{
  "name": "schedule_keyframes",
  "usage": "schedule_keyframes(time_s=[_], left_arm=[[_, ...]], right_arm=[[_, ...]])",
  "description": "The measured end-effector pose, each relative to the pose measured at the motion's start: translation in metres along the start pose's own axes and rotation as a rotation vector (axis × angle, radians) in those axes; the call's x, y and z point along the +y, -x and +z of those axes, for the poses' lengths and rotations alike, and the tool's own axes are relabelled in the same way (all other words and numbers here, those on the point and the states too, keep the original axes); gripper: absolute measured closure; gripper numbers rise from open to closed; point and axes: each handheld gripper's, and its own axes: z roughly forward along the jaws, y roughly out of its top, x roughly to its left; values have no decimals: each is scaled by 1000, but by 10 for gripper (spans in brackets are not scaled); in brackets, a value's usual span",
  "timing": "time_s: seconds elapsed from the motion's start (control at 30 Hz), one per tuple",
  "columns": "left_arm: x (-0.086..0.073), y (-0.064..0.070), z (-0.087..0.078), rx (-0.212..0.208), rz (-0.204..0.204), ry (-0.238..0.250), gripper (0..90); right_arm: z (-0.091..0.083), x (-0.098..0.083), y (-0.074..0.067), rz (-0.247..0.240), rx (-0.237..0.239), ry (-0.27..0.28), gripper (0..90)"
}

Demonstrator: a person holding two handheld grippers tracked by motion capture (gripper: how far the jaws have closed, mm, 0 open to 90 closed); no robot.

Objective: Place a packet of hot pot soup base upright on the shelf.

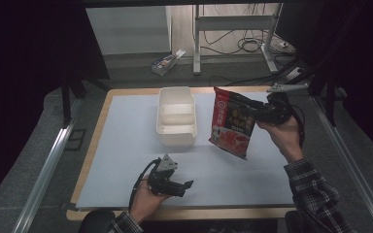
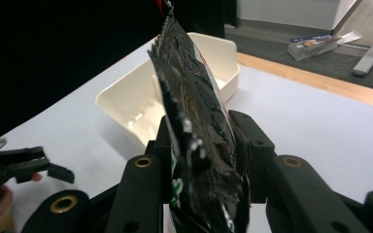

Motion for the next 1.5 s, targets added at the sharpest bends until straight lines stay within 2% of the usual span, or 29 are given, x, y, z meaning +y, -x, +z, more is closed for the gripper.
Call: schedule_keyframes(time_s=[0.33,0.43,0.6,0.77,0.97,1.23,1.4,1.5], left_arm=[[-11,-7,-12,52,-15,-13,78],[-14,-8,-12,75,-3,-37,57],[-18,-7,-15,96,19,-43,41],[-21,-8,-18,115,13,-39,21],[-22,-12,-25,115,-30,-21,7],[-26,-12,-27,124,-23,-21,3],[-29,-14,-31,125,-39,-5,0],[-32,-17,-33,112,-57,6,0]], right_arm=[[8,22,6,7,-12,38,672],[15,30,6,11,-4,53,673],[24,38,5,14,0,62,673],[34,49,2,6,3,75,672],[50,59,-4,0,20,68,671],[75,69,-15,0,39,67,670],[91,73,-23,-5,49,70,670],[100,75,-28,-12,56,74,671]])
